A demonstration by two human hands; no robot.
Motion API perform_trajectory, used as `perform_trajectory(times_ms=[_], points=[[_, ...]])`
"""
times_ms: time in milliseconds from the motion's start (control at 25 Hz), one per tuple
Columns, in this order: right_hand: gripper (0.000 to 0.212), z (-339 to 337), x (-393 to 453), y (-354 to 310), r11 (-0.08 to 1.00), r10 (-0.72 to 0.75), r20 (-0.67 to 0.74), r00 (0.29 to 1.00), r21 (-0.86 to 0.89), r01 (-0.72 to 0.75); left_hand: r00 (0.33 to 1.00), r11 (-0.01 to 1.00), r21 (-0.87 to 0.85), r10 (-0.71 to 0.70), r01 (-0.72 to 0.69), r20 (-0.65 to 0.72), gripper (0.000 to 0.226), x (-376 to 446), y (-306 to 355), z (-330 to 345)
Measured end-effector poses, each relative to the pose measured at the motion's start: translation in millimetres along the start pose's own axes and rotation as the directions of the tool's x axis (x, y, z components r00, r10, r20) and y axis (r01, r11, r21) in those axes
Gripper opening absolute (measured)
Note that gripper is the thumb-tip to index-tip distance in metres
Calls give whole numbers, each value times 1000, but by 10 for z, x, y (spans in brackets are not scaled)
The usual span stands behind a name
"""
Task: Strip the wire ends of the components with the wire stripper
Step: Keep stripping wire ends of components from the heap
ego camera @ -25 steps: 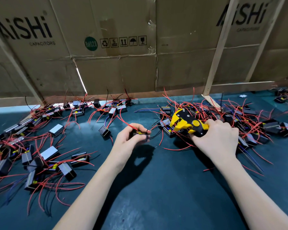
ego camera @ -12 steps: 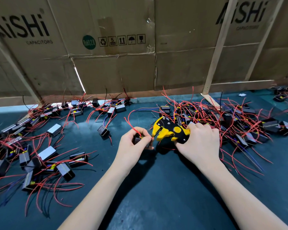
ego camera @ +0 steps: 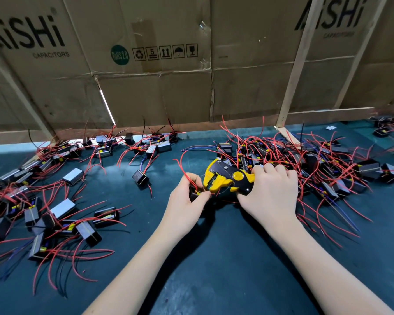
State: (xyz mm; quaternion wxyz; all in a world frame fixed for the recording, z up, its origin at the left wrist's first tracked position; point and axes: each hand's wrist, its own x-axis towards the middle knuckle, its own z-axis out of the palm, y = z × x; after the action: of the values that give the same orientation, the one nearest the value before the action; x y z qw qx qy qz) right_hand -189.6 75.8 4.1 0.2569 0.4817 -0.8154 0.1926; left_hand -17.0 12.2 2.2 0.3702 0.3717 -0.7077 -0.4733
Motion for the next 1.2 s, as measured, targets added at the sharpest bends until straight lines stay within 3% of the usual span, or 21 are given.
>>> perform_trajectory(times_ms=[200, 520, 920, 1080, 1200], points=[[40, -2, 13, 30, 998, -51, -76, 996, -46, 47, 998, 997, -41, -65, 65, -4, 37, -17, 55, 11], [40, 24, 6, 12, 997, -72, -88, 994, -30, 70, 993, 982, 154, 107, -112, 43, 34, -68, 86, -11], [38, -34, 24, 21, 996, -81, 37, 996, -37, 83, 962, 931, 241, 262, -274, 79, 34, -101, 130, -22], [41, -29, 44, 55, 996, -66, 104, 992, -46, 72, 978, 959, 191, 208, -208, 21, 30, -60, 83, -27], [44, -41, 58, 84, 998, -50, 90, 995, -39, 54, 997, 996, 47, 71, -69, -26, 21, -25, 47, -33]])
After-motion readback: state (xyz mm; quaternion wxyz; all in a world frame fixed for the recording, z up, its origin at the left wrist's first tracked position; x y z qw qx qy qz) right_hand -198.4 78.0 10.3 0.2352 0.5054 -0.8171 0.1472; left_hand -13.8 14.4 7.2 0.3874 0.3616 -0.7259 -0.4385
